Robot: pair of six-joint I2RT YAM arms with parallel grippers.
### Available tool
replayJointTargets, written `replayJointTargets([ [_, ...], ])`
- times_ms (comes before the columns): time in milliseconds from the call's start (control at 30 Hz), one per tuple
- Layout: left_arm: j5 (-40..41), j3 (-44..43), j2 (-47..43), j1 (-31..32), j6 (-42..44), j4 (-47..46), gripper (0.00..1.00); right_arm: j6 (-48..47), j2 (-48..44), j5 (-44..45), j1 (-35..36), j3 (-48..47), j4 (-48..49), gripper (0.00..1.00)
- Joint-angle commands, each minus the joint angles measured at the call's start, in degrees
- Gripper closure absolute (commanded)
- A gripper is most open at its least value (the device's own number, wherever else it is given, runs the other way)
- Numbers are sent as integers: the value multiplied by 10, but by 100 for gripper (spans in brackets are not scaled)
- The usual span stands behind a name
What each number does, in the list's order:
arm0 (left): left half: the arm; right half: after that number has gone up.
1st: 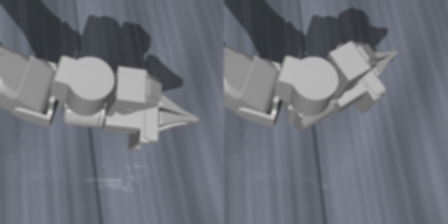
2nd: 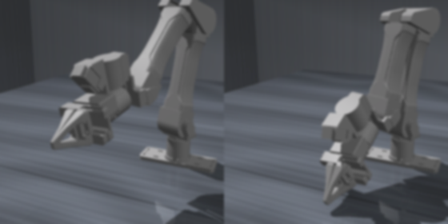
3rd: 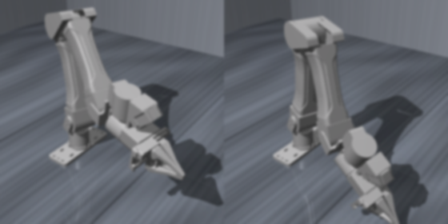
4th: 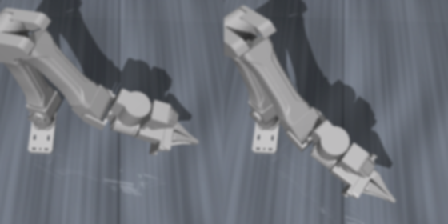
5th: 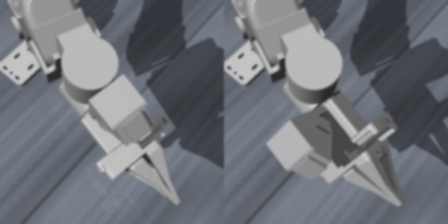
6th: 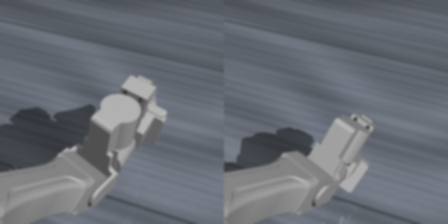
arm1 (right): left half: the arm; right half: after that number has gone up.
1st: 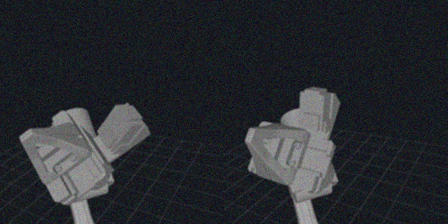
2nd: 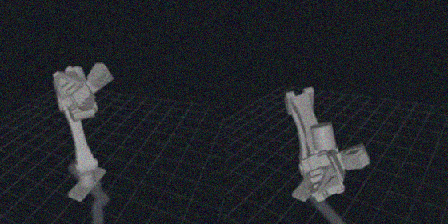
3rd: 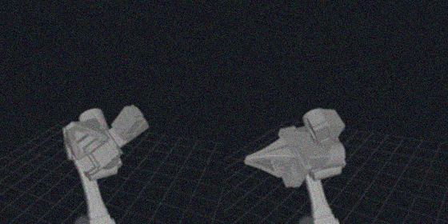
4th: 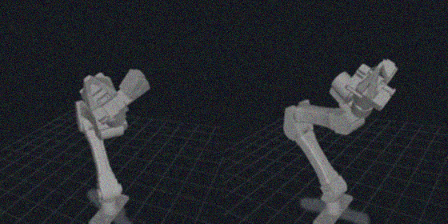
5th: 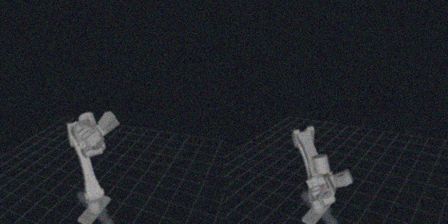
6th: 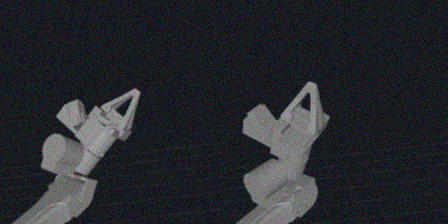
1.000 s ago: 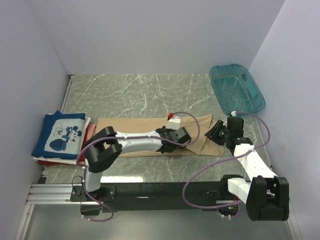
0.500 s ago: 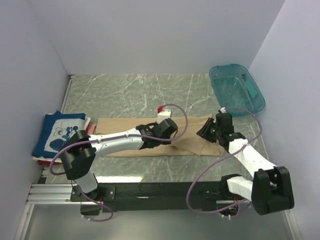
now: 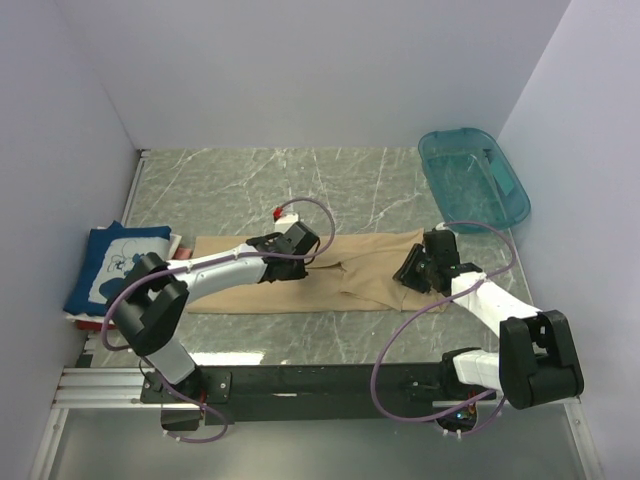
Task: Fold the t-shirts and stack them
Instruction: Fold the tshirt
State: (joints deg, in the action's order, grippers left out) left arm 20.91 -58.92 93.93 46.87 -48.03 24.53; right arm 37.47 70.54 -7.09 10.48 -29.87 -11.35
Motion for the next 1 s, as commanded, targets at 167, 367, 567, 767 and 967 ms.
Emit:
replayJointTargets([
  [167,19,37,-63,-27,-41,-4,72,-6,-8,44,2,-38,-38,59],
  [367,11,78,-68,-42,-46,-28,75,10,11,55,2,-62,-41,58],
  [567,22,86,-31,-42,-58,-41,78,19,99,59,2,-109,-36,59],
  [767,26,86,-4,-42,-52,-36,79,18,215,46,2,-177,-32,59],
  [967,-2,96,-6,-41,-70,-45,81,-6,337,34,4,-337,-80,62],
])
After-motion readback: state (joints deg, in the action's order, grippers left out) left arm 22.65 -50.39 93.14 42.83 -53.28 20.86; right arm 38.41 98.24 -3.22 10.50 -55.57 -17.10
